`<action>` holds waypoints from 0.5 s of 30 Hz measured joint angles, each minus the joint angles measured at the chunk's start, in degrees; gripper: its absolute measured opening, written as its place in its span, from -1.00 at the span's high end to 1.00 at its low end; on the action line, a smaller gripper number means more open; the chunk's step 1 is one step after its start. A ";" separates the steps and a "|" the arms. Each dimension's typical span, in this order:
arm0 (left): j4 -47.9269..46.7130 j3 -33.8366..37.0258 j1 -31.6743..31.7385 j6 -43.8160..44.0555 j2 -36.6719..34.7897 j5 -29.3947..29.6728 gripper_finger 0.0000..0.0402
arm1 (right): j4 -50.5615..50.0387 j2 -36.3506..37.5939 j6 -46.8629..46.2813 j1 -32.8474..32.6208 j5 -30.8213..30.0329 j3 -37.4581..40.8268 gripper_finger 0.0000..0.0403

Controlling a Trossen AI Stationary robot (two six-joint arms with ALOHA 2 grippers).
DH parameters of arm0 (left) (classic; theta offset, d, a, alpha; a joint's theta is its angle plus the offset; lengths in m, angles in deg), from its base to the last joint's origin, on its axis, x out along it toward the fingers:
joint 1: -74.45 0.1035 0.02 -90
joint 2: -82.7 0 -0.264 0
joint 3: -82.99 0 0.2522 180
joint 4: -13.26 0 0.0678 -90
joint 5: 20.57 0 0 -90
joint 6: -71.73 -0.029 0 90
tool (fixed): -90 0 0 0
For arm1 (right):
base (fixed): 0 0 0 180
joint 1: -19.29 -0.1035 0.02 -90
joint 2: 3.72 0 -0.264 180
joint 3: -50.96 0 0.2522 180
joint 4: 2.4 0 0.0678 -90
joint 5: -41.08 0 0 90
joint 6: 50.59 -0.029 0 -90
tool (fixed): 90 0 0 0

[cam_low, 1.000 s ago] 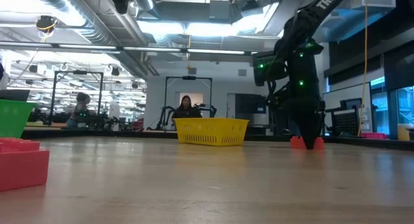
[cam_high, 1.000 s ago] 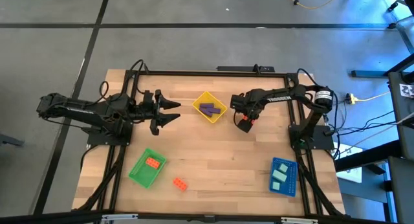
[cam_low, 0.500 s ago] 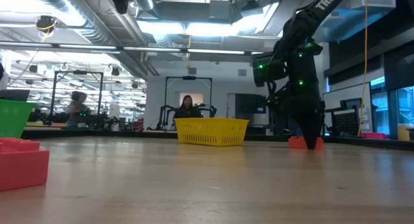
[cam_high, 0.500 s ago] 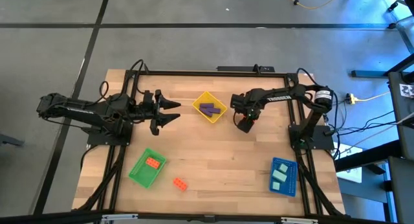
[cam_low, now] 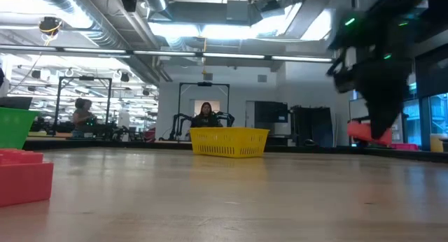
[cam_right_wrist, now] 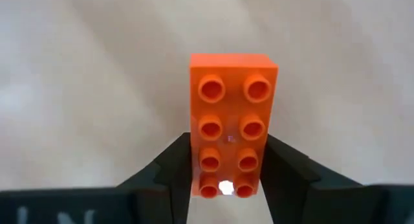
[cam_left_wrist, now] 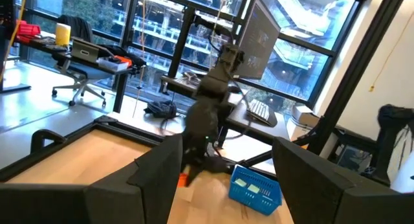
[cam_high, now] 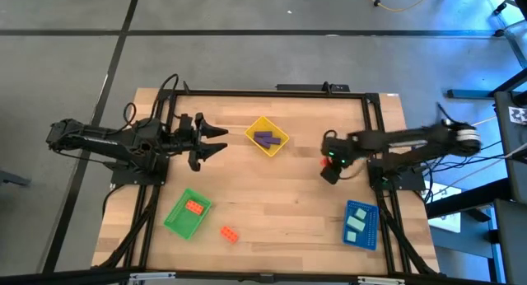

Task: Sort & place blocks by color
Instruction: Put the top orange game piece into the green bin

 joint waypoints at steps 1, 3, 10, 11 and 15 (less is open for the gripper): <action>-0.07 0.00 0.00 0.02 0.02 0.26 -0.15 | 3.53 3.08 -3.01 -1.50 0.61 1.91 0.29; -0.14 0.00 0.02 0.02 0.04 0.39 -0.15 | 11.92 8.20 -8.16 -4.05 0.66 5.00 0.29; -0.10 0.00 0.00 0.04 0.04 0.47 -0.15 | 35.94 12.53 -11.75 -7.29 -6.46 6.80 0.29; -0.13 0.00 0.00 0.04 0.04 0.66 -0.15 | 38.29 12.17 -10.22 -7.32 -7.30 5.86 0.29; -0.13 0.00 0.02 0.06 0.04 1.05 -0.15 | 42.78 11.53 -3.33 -7.29 -10.65 0.71 0.29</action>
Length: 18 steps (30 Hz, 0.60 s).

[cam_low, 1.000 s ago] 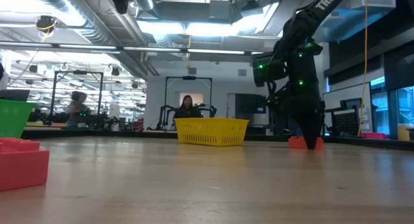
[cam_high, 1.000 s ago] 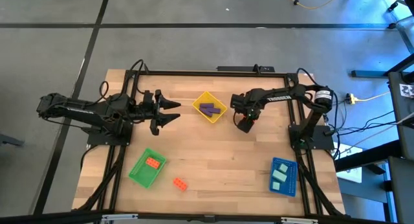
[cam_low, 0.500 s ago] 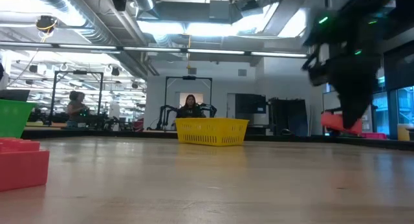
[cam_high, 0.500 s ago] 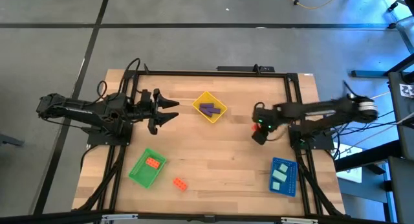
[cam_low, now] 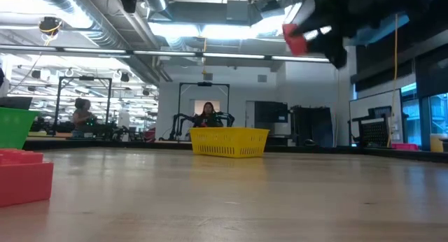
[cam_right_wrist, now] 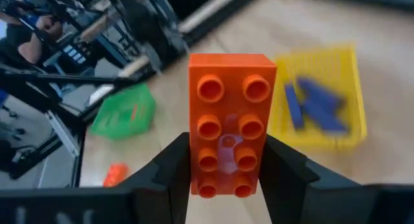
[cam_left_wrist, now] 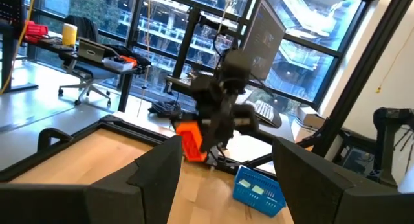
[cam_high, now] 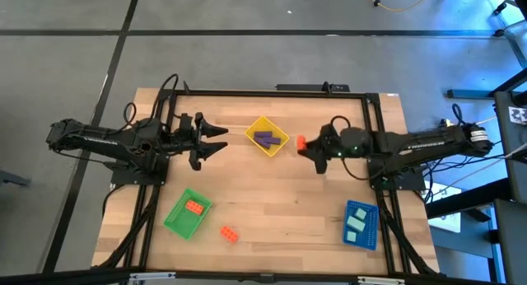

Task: Sort & place blocks by color
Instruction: Put the top orange game piece into the green bin

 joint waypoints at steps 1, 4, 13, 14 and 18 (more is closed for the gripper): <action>0.00 0.00 -0.02 0.00 0.00 0.12 -0.15 | -0.13 -0.12 1.79 0.00 -0.34 -1.31 0.29; 0.00 0.00 0.00 0.00 0.00 0.16 -0.15 | -0.02 -0.10 7.12 0.00 -0.39 -5.15 0.29; 0.00 0.00 -0.02 0.02 0.00 0.18 -0.15 | -0.62 -0.12 10.58 0.02 -0.74 -7.11 0.29; 0.00 0.00 -0.02 0.00 0.00 0.16 -0.15 | -0.62 -0.12 10.59 0.02 -0.72 -7.13 0.29; 0.02 0.00 -0.02 3.10 0.17 2.46 -0.15 | -0.11 -0.41 10.58 0.02 -0.75 -7.13 0.29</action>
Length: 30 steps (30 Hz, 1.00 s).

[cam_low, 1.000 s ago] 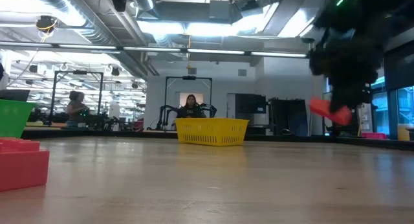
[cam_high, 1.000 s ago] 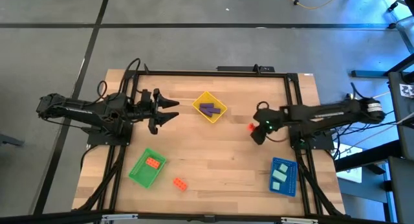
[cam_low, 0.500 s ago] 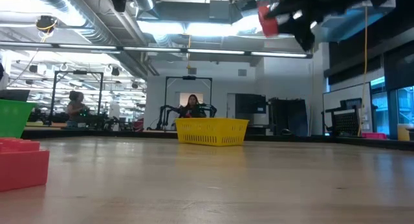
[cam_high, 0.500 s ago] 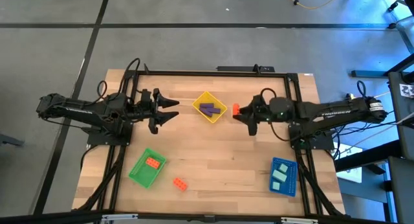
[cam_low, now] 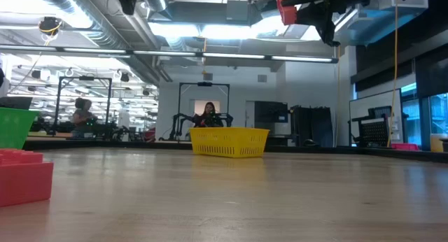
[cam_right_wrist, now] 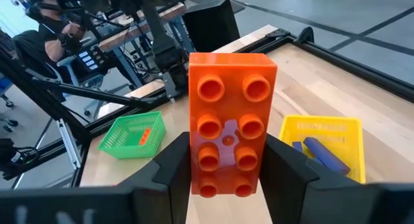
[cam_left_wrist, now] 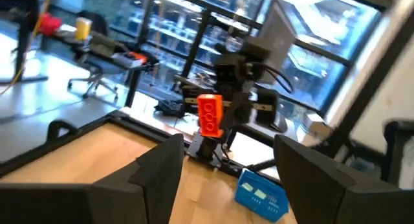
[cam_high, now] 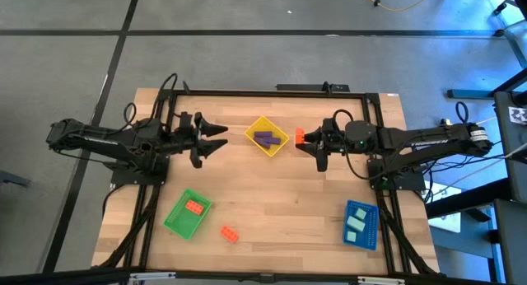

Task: Sort & place blocks by color
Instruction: Put the top orange game piece into the green bin

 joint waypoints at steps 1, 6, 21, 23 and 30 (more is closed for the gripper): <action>0.15 -0.03 0.05 1.55 0.80 0.59 -0.15 | 0.83 -0.52 0.00 0.00 0.02 -0.07 0.29; -0.59 -2.25 0.55 3.04 8.34 -2.73 -0.15 | 7.76 -5.49 0.05 0.00 1.87 -0.11 0.29; -0.09 -17.50 0.63 -2.14 30.52 -9.25 -0.15 | 10.81 -20.56 5.18 -0.83 6.39 -12.97 0.29; 0.04 -18.35 0.63 -2.14 31.62 -8.49 -0.15 | 10.42 -20.55 5.73 -0.85 6.49 -13.06 0.29; 0.12 -18.95 0.53 -3.48 32.47 -5.13 -0.15 | 10.00 -20.50 5.99 -1.87 5.31 -13.07 0.29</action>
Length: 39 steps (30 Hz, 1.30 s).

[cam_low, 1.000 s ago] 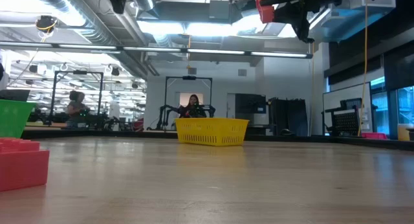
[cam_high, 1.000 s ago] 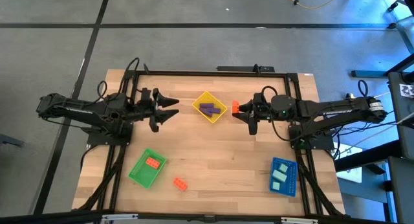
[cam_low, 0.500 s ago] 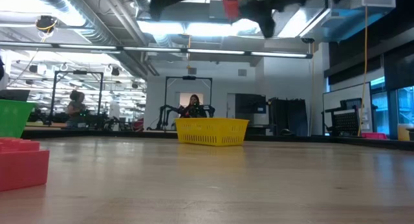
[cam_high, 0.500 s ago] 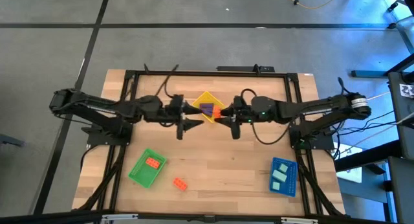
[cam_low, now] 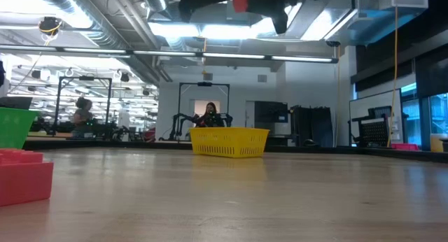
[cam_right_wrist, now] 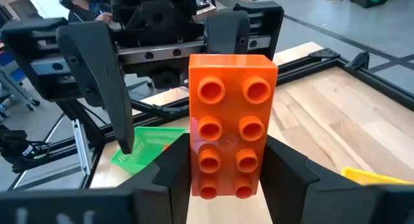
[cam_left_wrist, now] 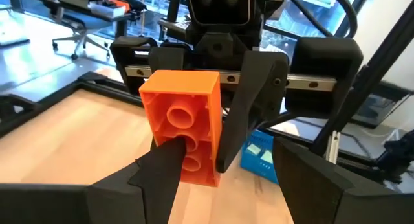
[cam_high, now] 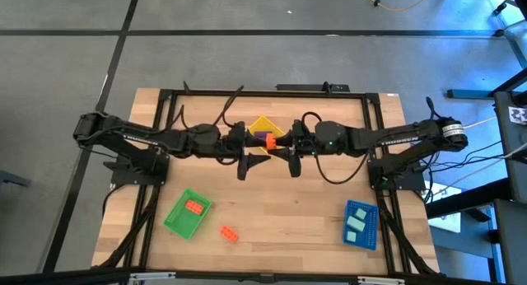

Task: Sort & place blocks by color
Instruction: Put the top orange game piece into the green bin

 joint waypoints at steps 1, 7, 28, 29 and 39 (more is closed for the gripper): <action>-0.12 0.00 -0.02 -0.91 -0.15 0.29 -0.15 | 0.01 0.00 -0.05 -0.16 -0.08 0.00 0.29; -0.22 -0.17 0.15 -4.31 -2.30 0.73 -0.15 | -2.12 2.19 0.28 -0.60 -1.08 -0.18 0.29; 5.17 -0.13 0.47 -7.20 -0.03 2.57 -0.15 | -2.07 3.92 1.78 -0.54 -3.11 -0.11 0.29; 5.17 -0.11 0.51 -7.20 0.04 3.30 -0.15 | -1.75 3.91 1.78 -0.53 -2.80 -0.11 0.29; 11.09 -0.15 0.88 -6.95 1.38 -3.62 -0.15 | -1.19 3.63 1.92 -0.55 0.20 -0.11 0.29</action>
